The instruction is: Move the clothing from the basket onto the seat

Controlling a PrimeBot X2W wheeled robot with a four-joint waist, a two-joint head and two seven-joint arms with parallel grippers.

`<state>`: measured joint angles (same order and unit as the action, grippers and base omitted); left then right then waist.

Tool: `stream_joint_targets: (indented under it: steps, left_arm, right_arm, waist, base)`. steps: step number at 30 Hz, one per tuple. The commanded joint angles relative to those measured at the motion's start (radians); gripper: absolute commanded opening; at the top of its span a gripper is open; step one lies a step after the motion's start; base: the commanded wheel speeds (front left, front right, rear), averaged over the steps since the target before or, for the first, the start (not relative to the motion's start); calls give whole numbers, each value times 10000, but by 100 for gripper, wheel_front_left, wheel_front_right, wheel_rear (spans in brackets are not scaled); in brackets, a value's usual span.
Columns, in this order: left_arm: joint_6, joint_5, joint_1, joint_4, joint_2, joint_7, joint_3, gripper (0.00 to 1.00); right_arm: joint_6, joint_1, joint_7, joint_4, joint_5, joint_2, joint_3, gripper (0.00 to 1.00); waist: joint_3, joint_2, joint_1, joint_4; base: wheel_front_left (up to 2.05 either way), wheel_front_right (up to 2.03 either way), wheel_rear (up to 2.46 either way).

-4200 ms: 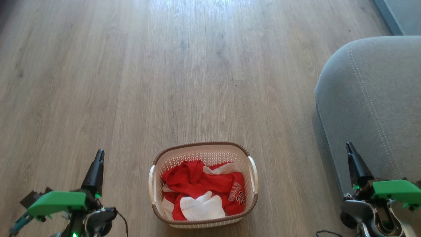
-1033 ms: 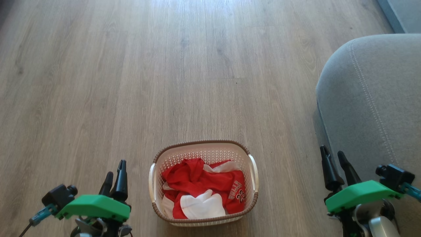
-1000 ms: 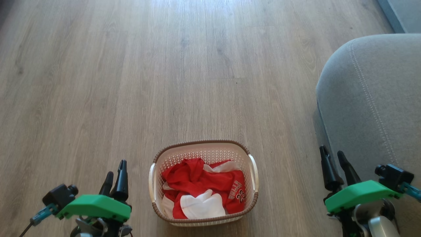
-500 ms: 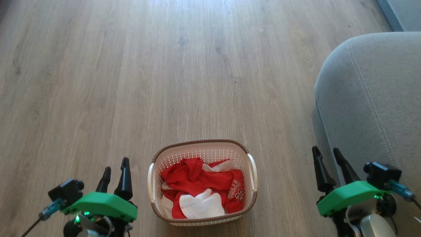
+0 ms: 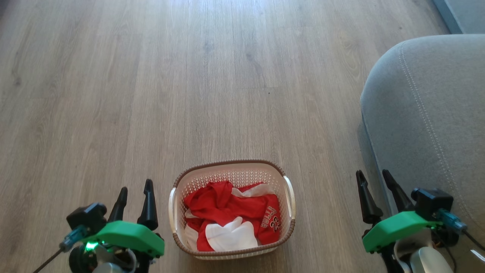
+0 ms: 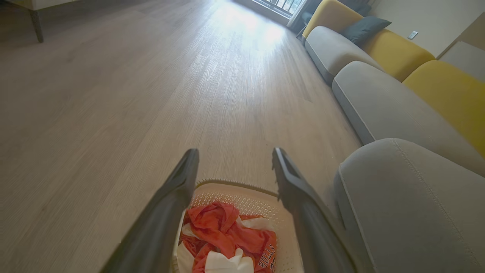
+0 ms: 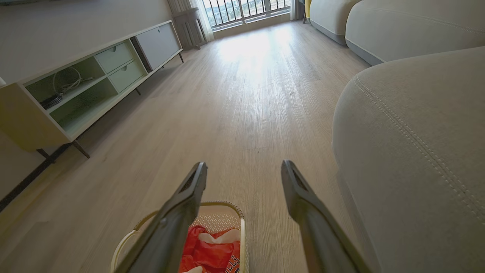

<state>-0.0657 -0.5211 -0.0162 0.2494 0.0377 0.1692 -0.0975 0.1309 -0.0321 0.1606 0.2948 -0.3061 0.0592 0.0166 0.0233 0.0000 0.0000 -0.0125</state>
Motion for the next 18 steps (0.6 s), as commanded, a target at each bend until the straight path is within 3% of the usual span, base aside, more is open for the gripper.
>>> stream_joint_targets:
  steps: [1,18]
  left_arm:
    - [-77,296,-441,-352,105,132,194,100]
    - [-321,2171,-454,-319,118,630,186,100]
  right_arm:
    - [-1,-550,212,-293,278,102,211,100]
    - [-2,-560,714,-337,2060,100,401,100]
  waist:
    - [2,0,0,-5]
    - [25,0,0,-72]
  base:
    - [0,0,0]
    - [0,0,0]
